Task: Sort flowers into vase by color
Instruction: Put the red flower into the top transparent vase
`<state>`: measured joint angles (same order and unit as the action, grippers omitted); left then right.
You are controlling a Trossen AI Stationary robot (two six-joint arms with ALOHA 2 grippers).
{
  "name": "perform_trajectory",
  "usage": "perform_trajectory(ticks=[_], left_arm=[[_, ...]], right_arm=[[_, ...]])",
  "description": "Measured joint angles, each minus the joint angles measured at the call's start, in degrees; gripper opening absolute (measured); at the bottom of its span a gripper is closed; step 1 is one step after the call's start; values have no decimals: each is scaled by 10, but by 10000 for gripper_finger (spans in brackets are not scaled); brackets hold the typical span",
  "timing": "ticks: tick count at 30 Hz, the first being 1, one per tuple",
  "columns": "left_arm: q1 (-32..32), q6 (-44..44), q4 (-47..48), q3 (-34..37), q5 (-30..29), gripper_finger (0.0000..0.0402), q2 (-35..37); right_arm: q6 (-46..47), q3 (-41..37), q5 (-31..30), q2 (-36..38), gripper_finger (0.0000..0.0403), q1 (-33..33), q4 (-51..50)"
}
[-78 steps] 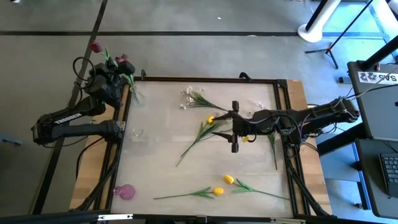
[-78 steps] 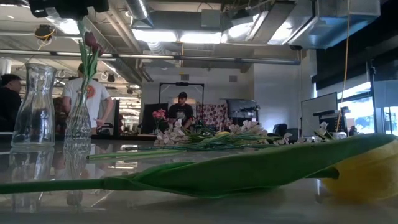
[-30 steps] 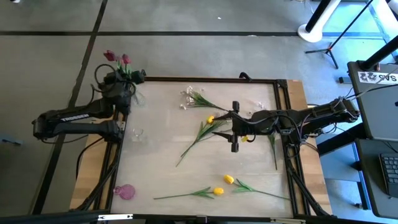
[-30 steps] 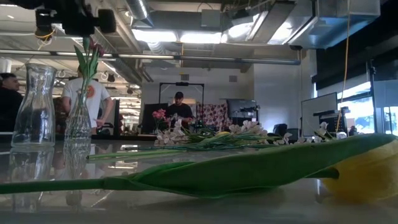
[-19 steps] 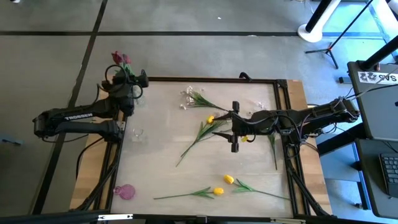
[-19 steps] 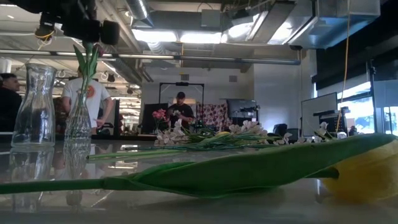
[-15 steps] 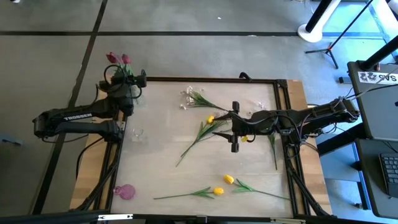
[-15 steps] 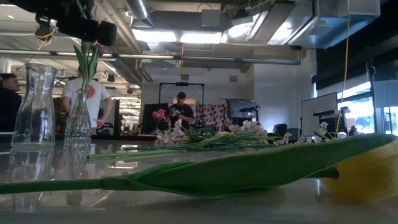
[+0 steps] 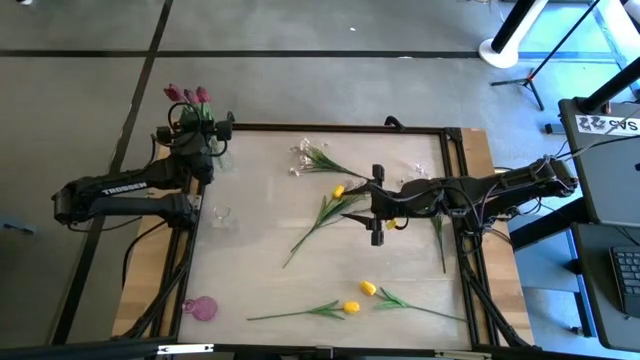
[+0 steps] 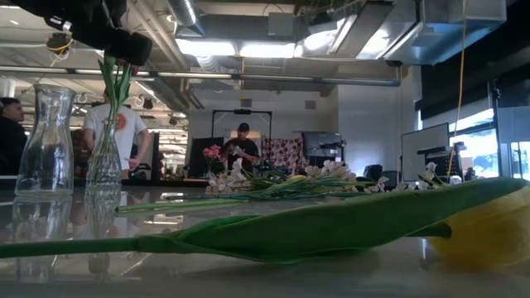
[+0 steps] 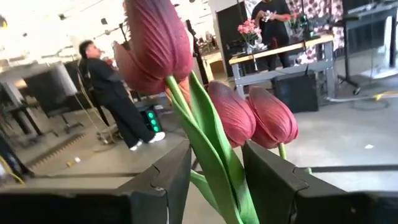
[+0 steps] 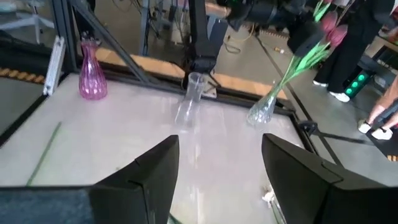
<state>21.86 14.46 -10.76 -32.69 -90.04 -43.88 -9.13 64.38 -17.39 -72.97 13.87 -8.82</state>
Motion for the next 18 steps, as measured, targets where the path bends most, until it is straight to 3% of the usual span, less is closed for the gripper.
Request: perform_trajectory(ticks=[6,13,18], left_arm=[[-16,-132,36,0,48,148,0],[-15,-300,146,0,106,148,0],[-18,-352,182,0,160,148,0]], right_arm=[[1,0,-6,-18,227,0,-6],[8,0,-6,-19,227,0,-9],[12,0,-7,-19,227,0,-17]])
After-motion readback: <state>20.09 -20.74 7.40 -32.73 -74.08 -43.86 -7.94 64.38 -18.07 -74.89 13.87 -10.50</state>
